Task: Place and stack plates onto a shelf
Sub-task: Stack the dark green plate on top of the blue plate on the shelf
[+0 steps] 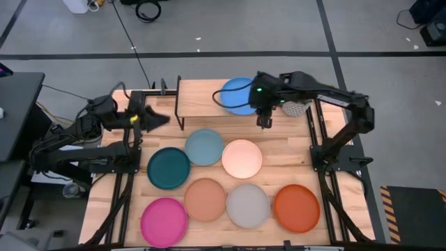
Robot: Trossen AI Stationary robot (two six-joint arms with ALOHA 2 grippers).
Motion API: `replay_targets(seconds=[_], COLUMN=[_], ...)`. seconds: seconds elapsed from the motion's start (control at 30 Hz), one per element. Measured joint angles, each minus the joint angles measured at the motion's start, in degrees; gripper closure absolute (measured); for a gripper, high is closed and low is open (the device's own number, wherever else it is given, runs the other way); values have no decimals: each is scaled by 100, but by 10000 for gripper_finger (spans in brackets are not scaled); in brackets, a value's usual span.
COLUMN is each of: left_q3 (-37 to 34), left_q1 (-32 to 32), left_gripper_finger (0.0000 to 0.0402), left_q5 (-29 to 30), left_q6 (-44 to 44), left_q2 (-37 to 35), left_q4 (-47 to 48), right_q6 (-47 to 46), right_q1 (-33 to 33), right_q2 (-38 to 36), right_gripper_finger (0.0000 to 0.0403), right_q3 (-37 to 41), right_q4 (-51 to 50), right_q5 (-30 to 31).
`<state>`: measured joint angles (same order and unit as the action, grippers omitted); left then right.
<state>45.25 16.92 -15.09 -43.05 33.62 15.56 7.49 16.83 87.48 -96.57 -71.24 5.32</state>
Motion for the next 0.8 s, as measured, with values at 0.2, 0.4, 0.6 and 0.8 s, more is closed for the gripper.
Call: replay_targets(seconds=[0.2, 0.4, 0.6, 0.8], left_q3=[-8, -7, -9, -13], left_q1=[-1275, -2729, -4078, -4775], left_gripper_finger=[260, 260, 260, 260], left_q5=[111, 516, 912, 1359], left_q6=[52, -374, -1176, -1484], left_q2=[618, 1577, 2747, 3941], left_q4=[360, 848, 1904, 1957], right_q6=[-1161, -1771, -1995, -1906], right_q1=[-294, -963, -1582, -1721], right_q2=[-540, -841, -962, -938], right_gripper_finger=[268, 270, 270, 270], right_q3=[57, 631, 918, 927], right_q4=[-1, 24, 160, 450], right_q5=[-589, -391, 544, 857])
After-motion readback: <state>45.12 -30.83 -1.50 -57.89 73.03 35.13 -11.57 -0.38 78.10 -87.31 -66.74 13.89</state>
